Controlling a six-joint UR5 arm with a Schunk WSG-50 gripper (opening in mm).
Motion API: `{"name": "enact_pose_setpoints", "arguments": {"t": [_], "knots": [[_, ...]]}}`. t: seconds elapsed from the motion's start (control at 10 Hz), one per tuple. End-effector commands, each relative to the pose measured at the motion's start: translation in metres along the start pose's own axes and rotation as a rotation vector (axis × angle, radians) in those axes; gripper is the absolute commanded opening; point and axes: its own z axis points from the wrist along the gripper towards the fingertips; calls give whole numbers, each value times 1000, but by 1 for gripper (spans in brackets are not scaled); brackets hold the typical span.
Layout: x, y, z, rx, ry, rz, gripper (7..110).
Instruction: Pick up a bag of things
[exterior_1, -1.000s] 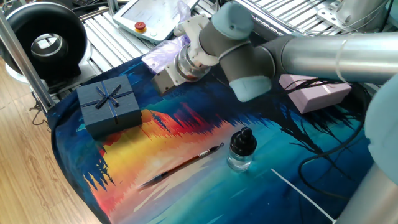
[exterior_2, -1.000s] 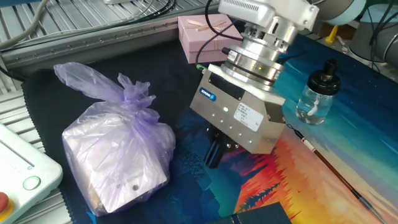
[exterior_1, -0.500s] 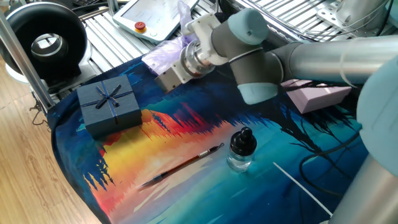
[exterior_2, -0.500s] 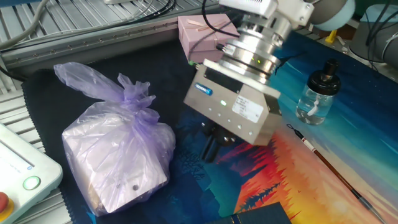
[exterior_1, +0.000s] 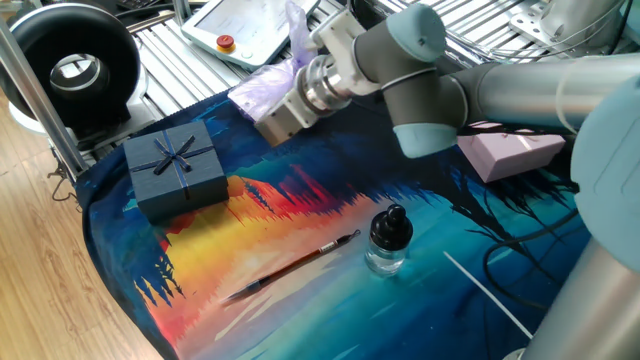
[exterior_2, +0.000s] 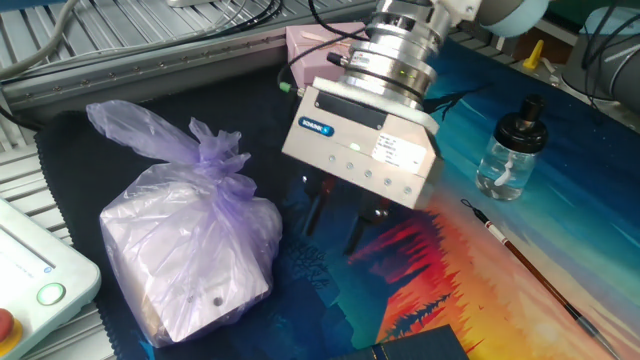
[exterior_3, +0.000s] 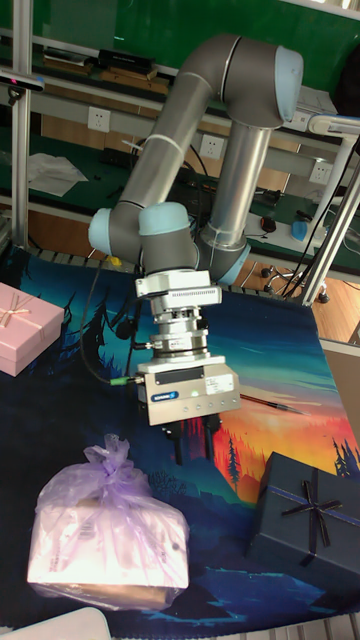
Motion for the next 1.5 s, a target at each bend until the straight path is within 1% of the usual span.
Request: {"name": "enact_pose_setpoints", "arguments": {"t": [0.0, 0.1, 0.2, 0.3, 0.4, 0.5, 0.7, 0.8, 1.0, 1.1, 1.2, 1.3, 1.4], "knots": [[27, -28, -11, 26, 30, -30, 44], [29, -32, -14, 26, 25, -32, 44], [25, -36, -17, 32, 4, -22, 44], [23, -43, -21, 64, -1, 25, 44], [26, -49, -24, 94, 8, 88, 44], [28, -54, -26, 115, 13, 150, 44], [31, -70, -32, 156, 24, 189, 44], [32, -83, -37, 184, 29, 183, 44], [26, -94, -43, 183, 12, 169, 44], [16, -92, -42, 156, -24, 148, 66], [3, -80, -41, 90, -69, 135, 66], [-3, -90, -44, 100, -88, 120, 66], [-5, -96, -46, 97, -92, 109, 66]]}}
